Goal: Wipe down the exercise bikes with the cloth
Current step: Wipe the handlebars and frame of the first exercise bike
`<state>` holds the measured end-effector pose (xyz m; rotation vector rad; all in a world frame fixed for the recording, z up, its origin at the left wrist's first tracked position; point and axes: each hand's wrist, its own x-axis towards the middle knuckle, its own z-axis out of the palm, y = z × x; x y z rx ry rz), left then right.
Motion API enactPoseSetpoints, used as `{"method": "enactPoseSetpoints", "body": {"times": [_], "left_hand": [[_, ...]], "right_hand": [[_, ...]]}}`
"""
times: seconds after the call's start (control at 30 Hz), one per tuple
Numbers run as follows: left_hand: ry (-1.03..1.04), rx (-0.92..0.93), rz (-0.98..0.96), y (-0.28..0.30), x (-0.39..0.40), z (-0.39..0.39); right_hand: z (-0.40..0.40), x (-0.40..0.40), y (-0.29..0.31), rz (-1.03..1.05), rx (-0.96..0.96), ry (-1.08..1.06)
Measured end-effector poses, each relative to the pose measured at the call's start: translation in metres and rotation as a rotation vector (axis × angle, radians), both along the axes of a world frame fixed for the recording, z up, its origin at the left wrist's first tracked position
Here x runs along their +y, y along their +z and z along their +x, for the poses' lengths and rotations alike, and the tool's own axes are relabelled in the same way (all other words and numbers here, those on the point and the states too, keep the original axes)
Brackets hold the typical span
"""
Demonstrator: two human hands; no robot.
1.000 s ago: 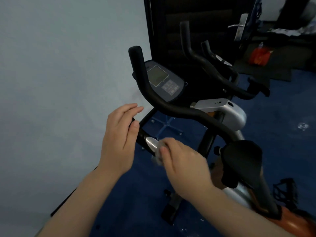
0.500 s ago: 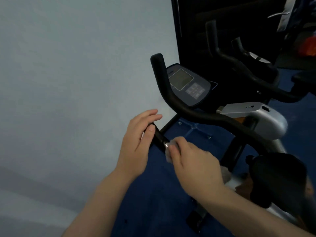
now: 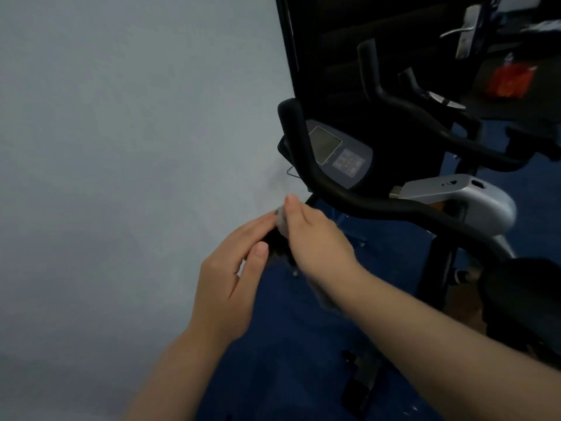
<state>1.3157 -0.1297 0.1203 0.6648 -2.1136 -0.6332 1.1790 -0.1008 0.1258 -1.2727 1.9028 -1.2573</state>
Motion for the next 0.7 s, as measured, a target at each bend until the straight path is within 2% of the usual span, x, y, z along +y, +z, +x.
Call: {"method": "enactPoseSetpoints", "body": {"times": [0.03,0.1,0.17,0.2,0.27,0.33,0.4,0.53,0.63,0.7], "left_hand": [[-0.016,0.017,-0.002,-0.002,-0.002,0.000],[-0.029,0.024,-0.047,-0.005,-0.007,0.000],[-0.046,0.006,-0.108,-0.006,-0.013,-0.002],[-0.054,0.000,-0.125,-0.005,-0.016,-0.003],[-0.079,-0.006,-0.170,0.000,-0.020,-0.009],[-0.136,-0.052,-0.243,0.003,-0.022,-0.019],[-0.179,-0.131,-0.339,0.003,-0.020,-0.030],[-0.150,-0.241,-0.555,-0.006,-0.003,-0.052],[-0.103,-0.294,-0.619,-0.014,0.008,-0.063],[-0.036,-0.400,-0.672,-0.021,0.012,-0.068]], "right_hand": [[0.010,0.001,0.000,-0.069,0.052,-0.073],[0.021,0.020,-0.007,-0.185,0.310,-0.114],[0.011,0.039,-0.013,-0.160,0.522,-0.073],[0.001,0.041,-0.015,-0.097,0.556,-0.032],[-0.014,0.032,-0.015,0.020,0.500,0.045],[-0.011,0.023,-0.014,0.054,0.482,-0.012],[0.003,0.029,-0.022,0.016,0.671,-0.168],[-0.003,0.076,-0.051,-0.103,0.664,-0.315],[-0.039,0.104,-0.075,-0.231,0.708,-0.225],[-0.059,0.111,-0.085,-0.324,0.770,-0.135]]}}
